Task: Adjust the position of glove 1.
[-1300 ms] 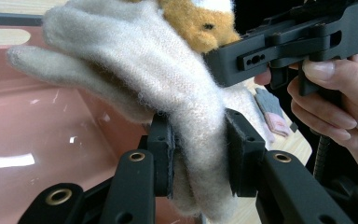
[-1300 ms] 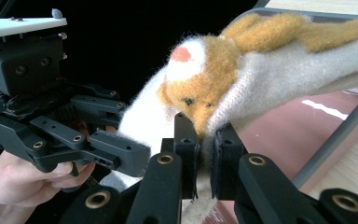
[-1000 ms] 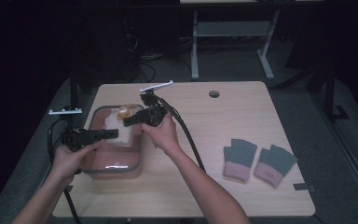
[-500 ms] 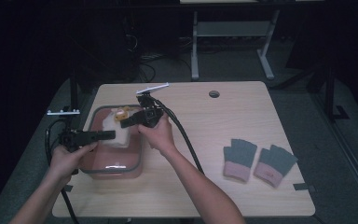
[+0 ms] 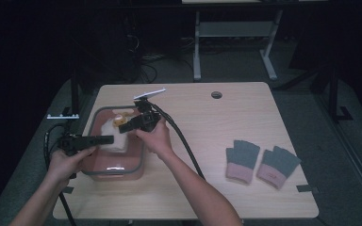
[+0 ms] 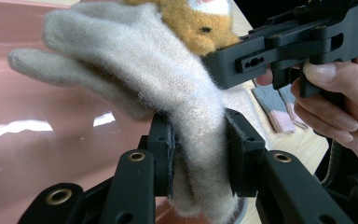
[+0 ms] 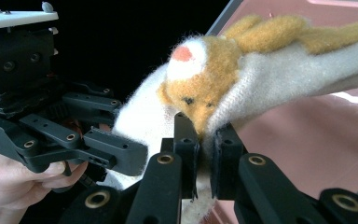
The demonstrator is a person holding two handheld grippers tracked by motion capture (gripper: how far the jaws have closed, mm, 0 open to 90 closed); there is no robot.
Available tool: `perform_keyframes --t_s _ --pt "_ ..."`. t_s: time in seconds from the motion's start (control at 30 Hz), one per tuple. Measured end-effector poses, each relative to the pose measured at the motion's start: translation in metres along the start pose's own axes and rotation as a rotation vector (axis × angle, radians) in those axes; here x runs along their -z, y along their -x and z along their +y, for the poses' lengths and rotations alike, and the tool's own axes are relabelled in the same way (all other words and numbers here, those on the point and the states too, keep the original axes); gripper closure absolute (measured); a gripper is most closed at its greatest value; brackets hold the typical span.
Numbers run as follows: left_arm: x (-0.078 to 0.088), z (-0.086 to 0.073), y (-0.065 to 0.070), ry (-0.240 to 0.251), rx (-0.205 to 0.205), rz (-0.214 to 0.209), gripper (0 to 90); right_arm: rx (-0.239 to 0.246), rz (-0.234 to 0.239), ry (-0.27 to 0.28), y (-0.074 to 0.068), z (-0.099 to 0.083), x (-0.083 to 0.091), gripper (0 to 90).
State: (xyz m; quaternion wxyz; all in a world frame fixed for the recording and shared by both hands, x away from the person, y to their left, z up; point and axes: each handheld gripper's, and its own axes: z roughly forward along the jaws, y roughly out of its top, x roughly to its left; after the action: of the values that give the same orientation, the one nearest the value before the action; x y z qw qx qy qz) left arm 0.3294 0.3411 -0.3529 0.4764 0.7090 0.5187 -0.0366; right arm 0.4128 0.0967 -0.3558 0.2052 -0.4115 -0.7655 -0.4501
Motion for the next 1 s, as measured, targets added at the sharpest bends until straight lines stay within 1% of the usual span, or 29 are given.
perform_keyframes --t_s 0.13,0.27,0.4,0.6,0.73,0.8,0.9,1.0 --pt "-0.001 -0.001 -0.002 -0.007 0.000 0.008 66.5 -0.002 0.000 -0.005 0.002 -0.001 -0.004 82.8" --pt "-0.004 -0.004 -0.007 -0.023 0.006 0.018 66.5 -0.017 0.002 -0.013 0.007 -0.003 -0.010 82.8" --pt "-0.006 -0.007 -0.010 -0.032 0.015 0.024 66.6 -0.017 -0.010 -0.023 0.010 -0.005 -0.015 82.7" --pt "-0.009 -0.010 -0.013 -0.052 0.010 0.045 66.6 -0.022 -0.012 -0.038 0.014 -0.007 -0.021 82.5" --pt "-0.012 -0.012 -0.015 -0.063 0.021 0.055 66.5 -0.038 -0.010 -0.045 0.018 -0.009 -0.024 82.4" --pt "-0.015 -0.015 -0.017 -0.074 0.036 0.061 66.5 -0.051 -0.009 -0.059 0.023 -0.011 -0.029 82.1" --pt "-0.018 -0.017 -0.019 -0.072 0.059 0.057 66.5 -0.058 -0.017 -0.071 0.026 -0.013 -0.032 82.1" --pt "-0.019 -0.019 -0.020 -0.079 0.063 0.068 66.5 -0.055 -0.026 -0.077 0.027 -0.013 -0.033 81.9"
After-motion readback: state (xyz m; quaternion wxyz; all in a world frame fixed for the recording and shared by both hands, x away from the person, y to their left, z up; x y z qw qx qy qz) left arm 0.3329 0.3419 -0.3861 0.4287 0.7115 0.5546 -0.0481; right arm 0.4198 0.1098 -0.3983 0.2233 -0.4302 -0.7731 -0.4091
